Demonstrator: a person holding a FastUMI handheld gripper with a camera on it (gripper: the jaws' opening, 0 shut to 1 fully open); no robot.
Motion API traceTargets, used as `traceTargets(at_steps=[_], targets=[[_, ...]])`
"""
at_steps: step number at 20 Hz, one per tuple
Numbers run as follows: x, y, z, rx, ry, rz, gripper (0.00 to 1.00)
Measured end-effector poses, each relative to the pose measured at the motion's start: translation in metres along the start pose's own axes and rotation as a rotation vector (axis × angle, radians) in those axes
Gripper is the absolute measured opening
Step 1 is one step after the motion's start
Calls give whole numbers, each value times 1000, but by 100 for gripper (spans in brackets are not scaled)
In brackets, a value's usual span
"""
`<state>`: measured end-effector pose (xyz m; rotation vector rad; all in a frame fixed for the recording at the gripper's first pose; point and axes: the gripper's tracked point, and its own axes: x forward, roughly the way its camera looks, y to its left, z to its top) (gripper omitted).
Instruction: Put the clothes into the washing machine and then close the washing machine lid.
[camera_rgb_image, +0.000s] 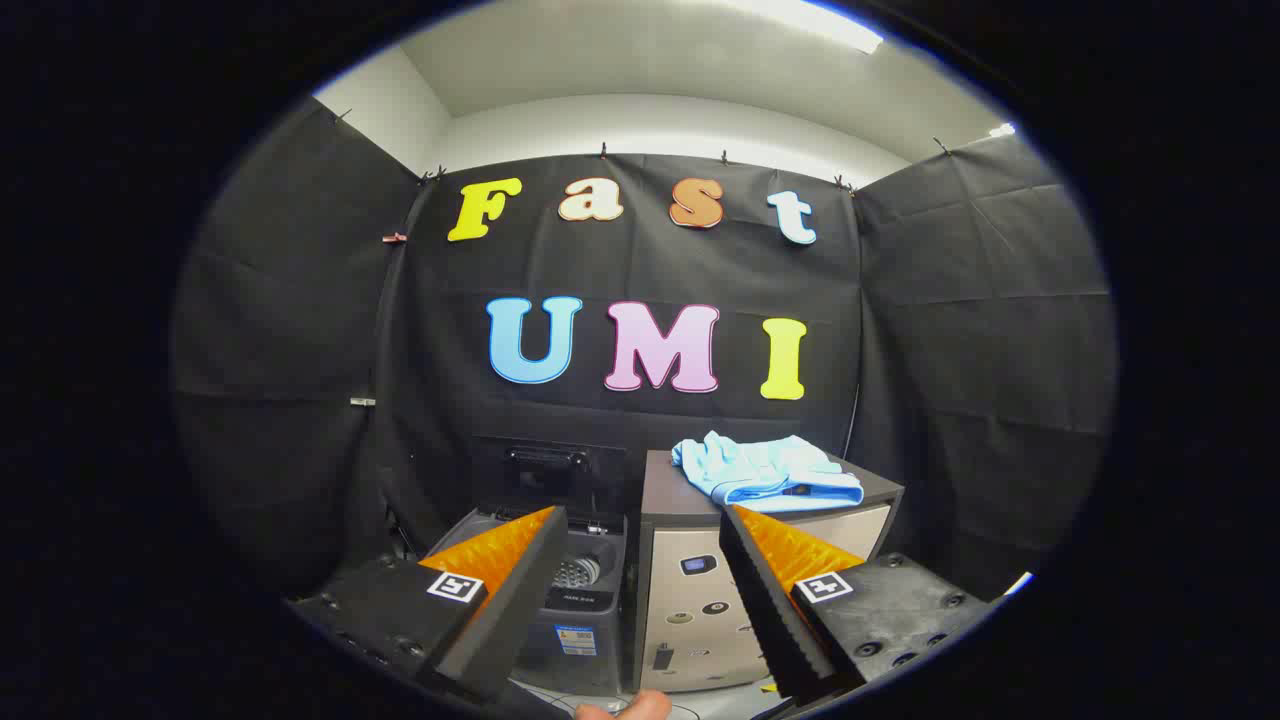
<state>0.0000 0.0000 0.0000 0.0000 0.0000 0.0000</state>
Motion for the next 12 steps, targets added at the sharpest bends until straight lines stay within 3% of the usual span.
traceTargets(at_steps=[12], targets=[[4, 0, -8, 17, 15, 2, 97]])
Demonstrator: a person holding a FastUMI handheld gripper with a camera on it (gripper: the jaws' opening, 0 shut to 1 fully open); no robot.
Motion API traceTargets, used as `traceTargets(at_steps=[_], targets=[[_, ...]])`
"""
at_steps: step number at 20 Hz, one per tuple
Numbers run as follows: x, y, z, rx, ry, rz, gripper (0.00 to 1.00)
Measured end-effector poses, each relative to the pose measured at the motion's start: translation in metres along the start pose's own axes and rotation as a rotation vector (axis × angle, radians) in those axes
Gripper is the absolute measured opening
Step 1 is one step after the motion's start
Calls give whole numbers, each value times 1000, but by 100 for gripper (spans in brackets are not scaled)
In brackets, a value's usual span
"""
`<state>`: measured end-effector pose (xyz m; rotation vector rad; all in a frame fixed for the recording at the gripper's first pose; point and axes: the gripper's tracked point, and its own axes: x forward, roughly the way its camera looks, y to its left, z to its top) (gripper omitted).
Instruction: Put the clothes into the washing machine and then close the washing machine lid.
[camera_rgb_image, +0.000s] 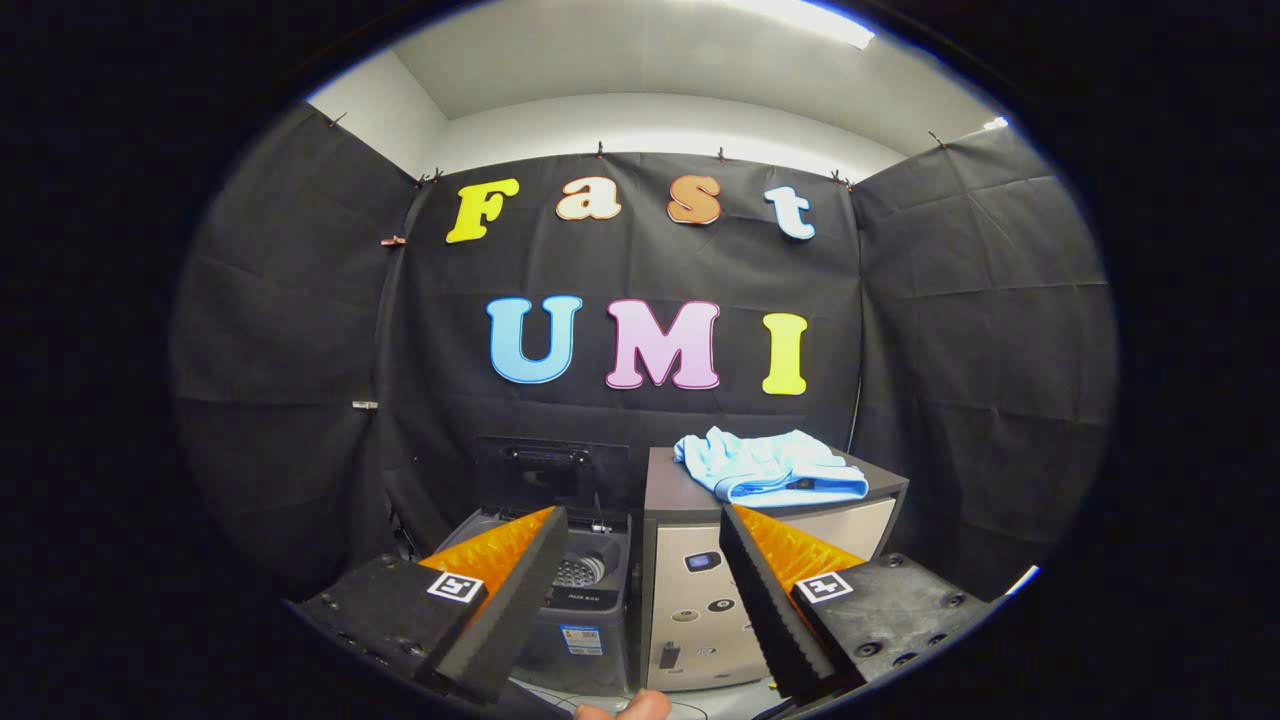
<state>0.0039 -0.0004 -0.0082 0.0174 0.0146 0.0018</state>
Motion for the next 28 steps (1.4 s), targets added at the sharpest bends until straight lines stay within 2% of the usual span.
traceTargets(at_steps=[5, 12, 28], targets=[[-5, -7, -1, 45, -4, -10, 97], [-19, -12, -9, 46, 24, -57, 98], [-22, 8, -12, 13, 28, -55, 98]])
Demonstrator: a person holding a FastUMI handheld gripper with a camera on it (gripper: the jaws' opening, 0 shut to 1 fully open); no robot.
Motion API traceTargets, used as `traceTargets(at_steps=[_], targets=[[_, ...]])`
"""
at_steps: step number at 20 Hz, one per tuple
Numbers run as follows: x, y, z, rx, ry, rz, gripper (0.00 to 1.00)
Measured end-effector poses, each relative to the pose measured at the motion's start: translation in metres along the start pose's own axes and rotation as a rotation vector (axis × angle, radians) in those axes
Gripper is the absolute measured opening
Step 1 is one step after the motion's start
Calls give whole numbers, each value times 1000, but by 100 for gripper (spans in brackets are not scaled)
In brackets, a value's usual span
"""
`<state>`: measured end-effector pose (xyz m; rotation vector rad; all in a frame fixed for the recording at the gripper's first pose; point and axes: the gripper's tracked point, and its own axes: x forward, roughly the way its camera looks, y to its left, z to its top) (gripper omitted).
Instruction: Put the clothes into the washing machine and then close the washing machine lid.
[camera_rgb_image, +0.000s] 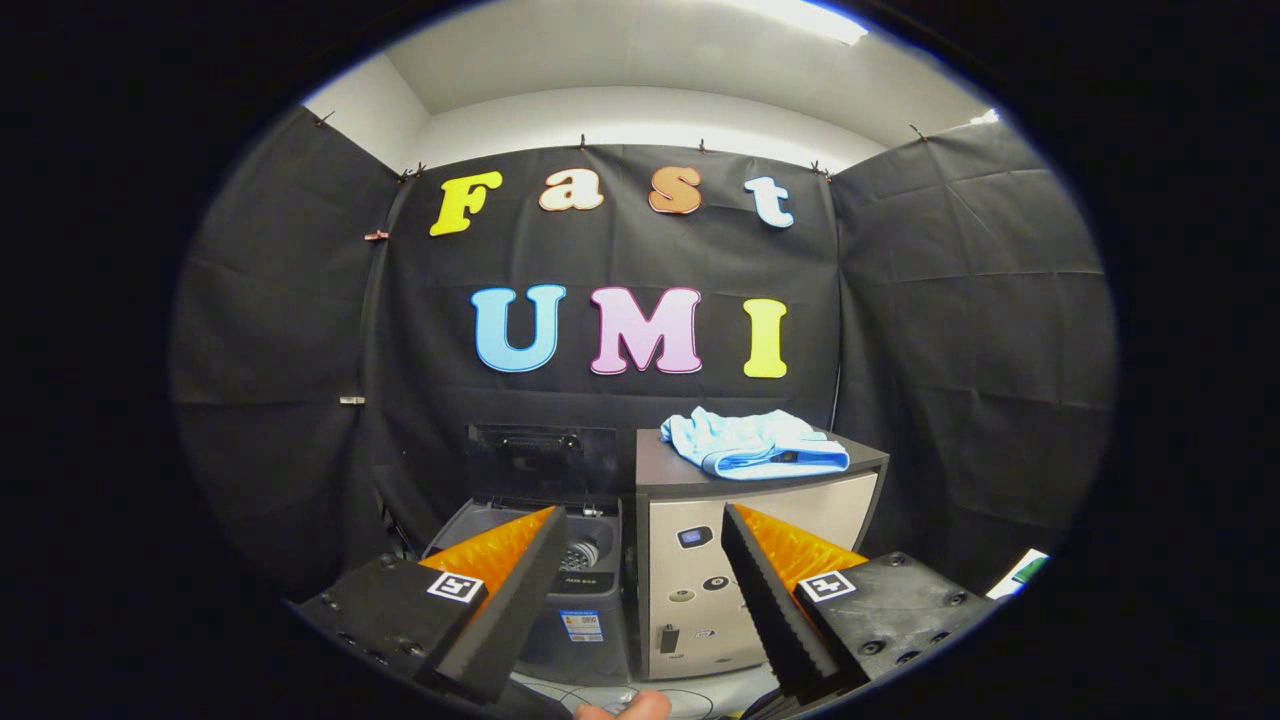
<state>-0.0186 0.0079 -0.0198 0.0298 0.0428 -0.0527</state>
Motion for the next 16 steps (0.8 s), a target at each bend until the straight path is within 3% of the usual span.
traceTargets(at_steps=[16], targets=[[64, -7, 18, -29, 0, -5, 97]])
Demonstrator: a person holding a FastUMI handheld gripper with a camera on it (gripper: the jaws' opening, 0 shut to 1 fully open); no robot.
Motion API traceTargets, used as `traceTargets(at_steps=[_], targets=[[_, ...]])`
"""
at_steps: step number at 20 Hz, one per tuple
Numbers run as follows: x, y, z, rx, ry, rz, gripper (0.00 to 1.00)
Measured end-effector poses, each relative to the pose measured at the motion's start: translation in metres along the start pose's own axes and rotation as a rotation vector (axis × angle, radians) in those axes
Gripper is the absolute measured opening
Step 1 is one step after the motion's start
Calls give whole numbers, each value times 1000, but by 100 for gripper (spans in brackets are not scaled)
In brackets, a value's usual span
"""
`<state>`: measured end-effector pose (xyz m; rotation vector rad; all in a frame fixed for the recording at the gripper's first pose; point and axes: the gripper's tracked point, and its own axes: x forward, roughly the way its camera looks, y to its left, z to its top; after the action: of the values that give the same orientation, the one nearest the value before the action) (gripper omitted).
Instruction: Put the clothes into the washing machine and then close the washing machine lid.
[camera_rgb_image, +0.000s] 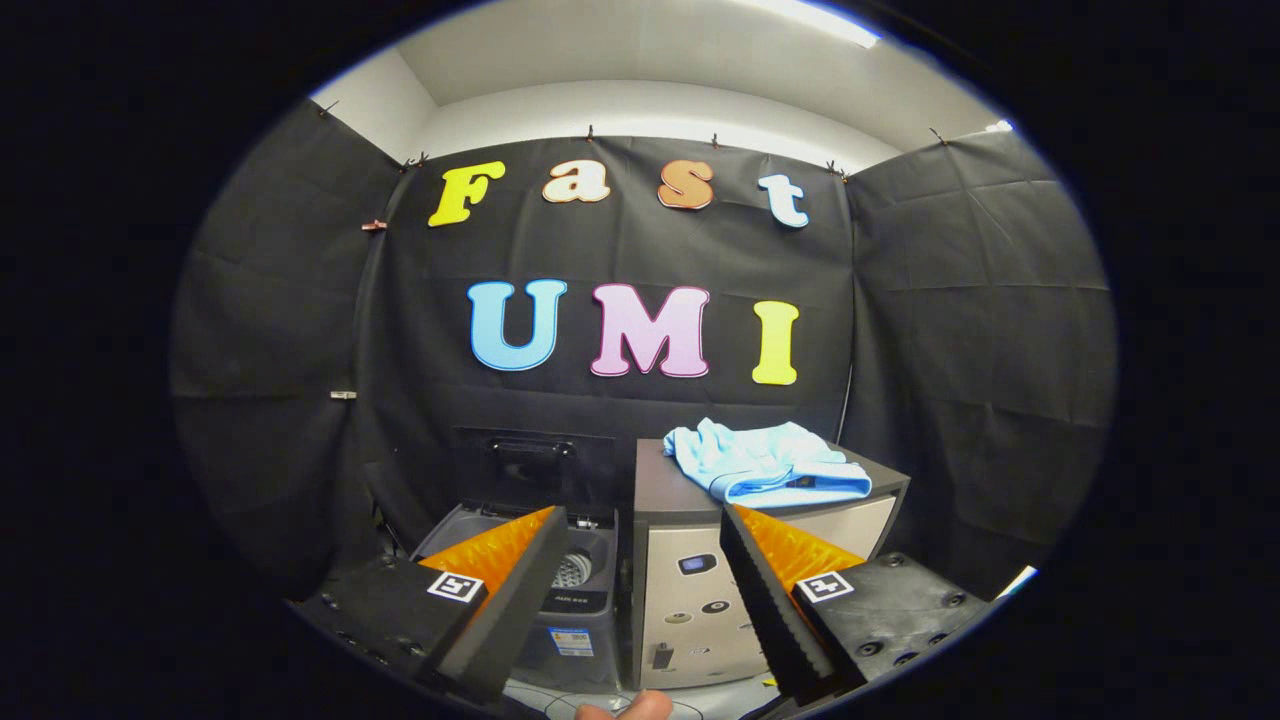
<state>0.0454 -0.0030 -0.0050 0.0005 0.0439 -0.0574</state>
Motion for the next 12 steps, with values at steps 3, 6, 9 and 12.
traceTargets(at_steps=[3, 6, 9, 12], targets=[[17, -8, 5, 14, 0, -14, 97], [40, -27, 10, 2, 19, -62, 97], [74, -47, 21, 23, 43, -106, 98], [114, -75, 30, 36, 76, -163, 97]])
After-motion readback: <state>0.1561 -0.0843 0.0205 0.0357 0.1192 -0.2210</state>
